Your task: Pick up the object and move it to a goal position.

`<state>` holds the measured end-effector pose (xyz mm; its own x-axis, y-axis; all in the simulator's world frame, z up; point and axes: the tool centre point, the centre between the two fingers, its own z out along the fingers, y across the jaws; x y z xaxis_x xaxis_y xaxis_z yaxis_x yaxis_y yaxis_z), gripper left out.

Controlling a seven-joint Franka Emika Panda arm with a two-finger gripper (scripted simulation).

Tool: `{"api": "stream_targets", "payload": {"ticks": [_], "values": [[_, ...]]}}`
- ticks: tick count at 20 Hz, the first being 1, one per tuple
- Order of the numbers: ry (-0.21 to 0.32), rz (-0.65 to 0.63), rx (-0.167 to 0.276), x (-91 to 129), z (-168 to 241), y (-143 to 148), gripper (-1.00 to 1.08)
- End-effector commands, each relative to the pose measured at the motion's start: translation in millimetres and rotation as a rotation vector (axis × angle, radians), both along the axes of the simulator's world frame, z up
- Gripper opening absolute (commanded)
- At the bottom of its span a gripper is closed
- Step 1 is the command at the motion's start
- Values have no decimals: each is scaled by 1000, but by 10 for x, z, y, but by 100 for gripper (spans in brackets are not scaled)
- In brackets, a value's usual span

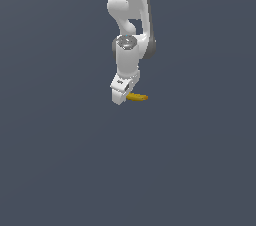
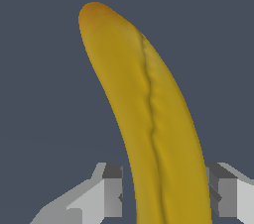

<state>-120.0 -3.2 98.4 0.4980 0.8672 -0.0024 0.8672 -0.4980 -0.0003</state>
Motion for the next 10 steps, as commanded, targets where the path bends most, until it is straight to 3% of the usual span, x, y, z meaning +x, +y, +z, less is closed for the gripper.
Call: {"api": "stream_targets", "payload": {"ticks": [1,10], "values": [[-2,0,0,-92,59,-16,-100],[-2,1,2,-222,142,-38,-100]]}}
